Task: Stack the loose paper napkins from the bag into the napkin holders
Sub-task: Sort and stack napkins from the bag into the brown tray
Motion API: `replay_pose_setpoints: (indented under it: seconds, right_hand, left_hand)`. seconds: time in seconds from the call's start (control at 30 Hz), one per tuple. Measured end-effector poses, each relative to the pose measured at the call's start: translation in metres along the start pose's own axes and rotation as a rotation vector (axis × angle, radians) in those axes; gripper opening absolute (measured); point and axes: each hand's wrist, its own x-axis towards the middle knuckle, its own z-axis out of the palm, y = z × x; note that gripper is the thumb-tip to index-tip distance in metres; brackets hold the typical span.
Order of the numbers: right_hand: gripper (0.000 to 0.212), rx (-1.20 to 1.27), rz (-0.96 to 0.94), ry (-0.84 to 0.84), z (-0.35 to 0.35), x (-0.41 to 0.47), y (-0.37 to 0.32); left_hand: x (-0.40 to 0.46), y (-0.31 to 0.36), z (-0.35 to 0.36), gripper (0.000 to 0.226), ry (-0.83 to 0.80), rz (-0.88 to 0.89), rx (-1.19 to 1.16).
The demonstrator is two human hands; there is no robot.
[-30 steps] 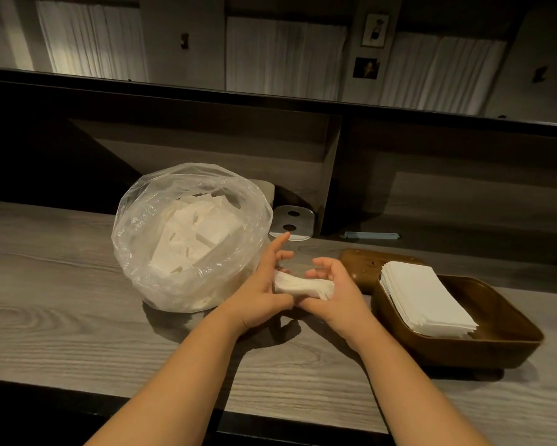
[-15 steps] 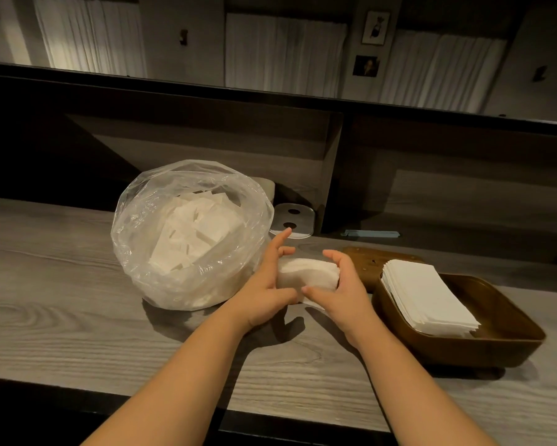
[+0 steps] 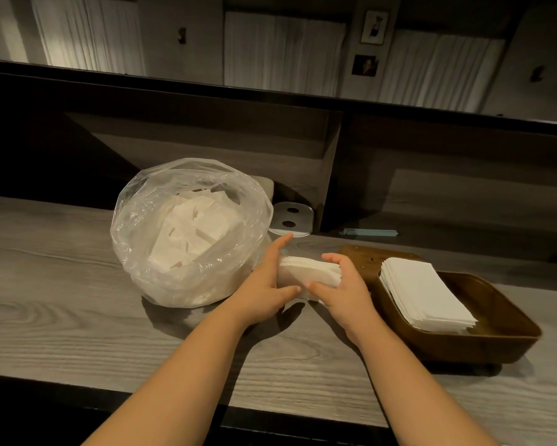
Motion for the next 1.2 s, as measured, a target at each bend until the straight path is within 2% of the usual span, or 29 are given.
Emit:
replay_pose_setpoints:
  seconds: [0.07,0.17,0.3,0.4,0.5,0.6,0.7,0.77,0.83,0.9,0.97,1.1,1.2]
  right_hand:
    - [0.050,-0.023,-0.034,0.045,0.000,-0.001,-0.002]
    - [0.041,0.059,-0.033,0.052,-0.002,-0.005,-0.007]
    - [0.038,0.131,0.068,-0.268,-0.006,-0.013,-0.017]
    - [0.025,0.156,0.086,-0.335,-0.005,-0.016,-0.020]
    - [0.021,0.213,0.102,-0.312,-0.002,-0.016,-0.020]
    - [0.028,0.260,0.084,-0.246,0.001,-0.015,-0.020]
    - [0.033,0.246,0.034,-0.200,0.002,-0.015,-0.017]
    - [0.033,0.026,-0.074,-0.119,0.002,-0.015,-0.016]
    - [0.041,-0.236,-0.220,0.060,0.002,-0.015,-0.016]
    - [0.045,-0.315,-0.376,0.180,0.000,-0.014,-0.016]
    - [0.046,-0.386,-0.461,0.164,0.000,-0.015,-0.015]
    - [0.042,-0.444,-0.433,0.093,-0.001,-0.013,-0.013]
    - [0.035,-0.404,-0.389,0.063,-0.001,-0.012,-0.014]
  left_hand:
    - [0.001,-0.001,0.000,0.081,0.052,-0.003,-0.069]
    - [0.003,0.001,-0.001,0.055,0.155,-0.057,-0.324]
    - [0.000,0.007,0.000,0.038,0.227,-0.059,-0.617]
    - [-0.001,0.012,0.002,0.037,0.209,-0.057,-0.656]
    - [-0.001,0.016,0.004,0.043,0.148,-0.105,-0.709]
    - [-0.004,0.020,0.007,0.050,-0.032,-0.275,-0.730]
    - [-0.003,0.019,0.010,0.028,-0.102,-0.310,-0.710]
    - [-0.002,0.018,0.010,0.028,-0.063,-0.319,-0.741]
    - [0.000,0.016,0.009,0.033,-0.074,-0.306,-0.787]
    - [0.000,0.014,0.007,0.040,-0.149,-0.283,-0.785]
    - [-0.002,0.014,0.004,0.045,-0.205,-0.275,-0.766]
    - [-0.003,0.008,0.005,0.062,-0.265,-0.260,-0.746]
    - [-0.003,0.007,0.005,0.054,-0.253,-0.282,-0.694]
